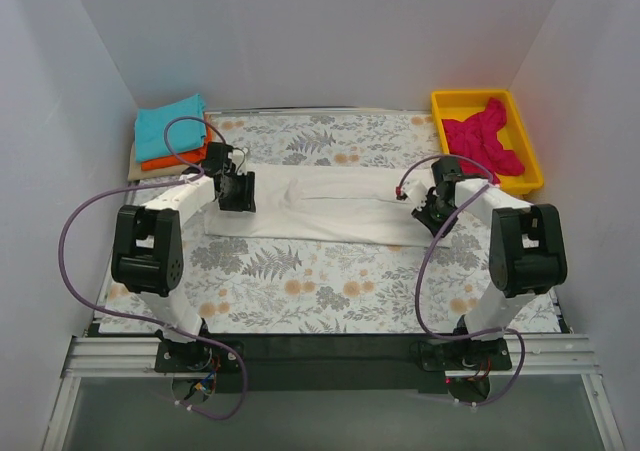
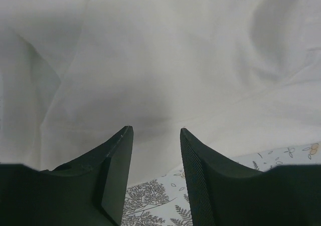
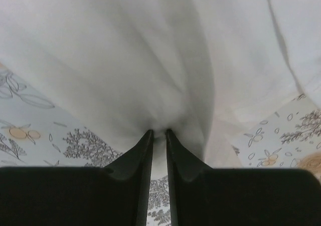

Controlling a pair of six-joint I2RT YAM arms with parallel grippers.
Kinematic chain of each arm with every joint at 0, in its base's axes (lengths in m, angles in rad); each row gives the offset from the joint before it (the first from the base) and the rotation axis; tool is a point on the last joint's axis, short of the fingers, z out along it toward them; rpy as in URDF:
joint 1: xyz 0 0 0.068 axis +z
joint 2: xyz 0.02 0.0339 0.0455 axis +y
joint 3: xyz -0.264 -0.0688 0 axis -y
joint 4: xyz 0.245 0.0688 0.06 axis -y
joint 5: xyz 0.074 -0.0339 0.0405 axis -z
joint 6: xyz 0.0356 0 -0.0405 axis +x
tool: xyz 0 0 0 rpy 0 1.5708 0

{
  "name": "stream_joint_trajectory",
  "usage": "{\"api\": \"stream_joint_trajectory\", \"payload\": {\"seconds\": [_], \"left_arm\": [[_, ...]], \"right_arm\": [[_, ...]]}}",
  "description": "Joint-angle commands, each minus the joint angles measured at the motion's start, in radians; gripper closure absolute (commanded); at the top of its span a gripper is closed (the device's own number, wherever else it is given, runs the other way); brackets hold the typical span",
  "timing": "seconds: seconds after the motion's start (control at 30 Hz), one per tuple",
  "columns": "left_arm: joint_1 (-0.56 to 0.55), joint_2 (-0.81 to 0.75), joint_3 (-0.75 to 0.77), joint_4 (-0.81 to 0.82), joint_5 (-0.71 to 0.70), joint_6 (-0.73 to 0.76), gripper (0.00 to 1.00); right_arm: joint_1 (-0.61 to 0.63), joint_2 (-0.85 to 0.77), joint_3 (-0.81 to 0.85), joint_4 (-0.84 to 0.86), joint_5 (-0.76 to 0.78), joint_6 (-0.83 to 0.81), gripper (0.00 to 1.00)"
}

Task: Fold and stack the t-shirts
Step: Fold the tshirt

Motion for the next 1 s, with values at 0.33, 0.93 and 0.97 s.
{"api": "stream_joint_trajectory", "payload": {"seconds": [0.33, 0.93, 0.97], "left_arm": [[0.015, 0.267, 0.226, -0.007, -0.045, 0.050, 0.58], [-0.042, 0.290, 0.505, -0.083, 0.075, 0.019, 0.56], [-0.048, 0.282, 0.471, -0.070, 0.083, -0.017, 0.57]], "right_arm": [[0.338, -0.263, -0.351, -0.430, -0.136, -0.117, 0.74], [0.163, -0.050, 0.182, -0.327, -0.139, -0.012, 0.67], [0.162, -0.021, 0.179, -0.311, -0.109, -0.014, 0.69]]}}
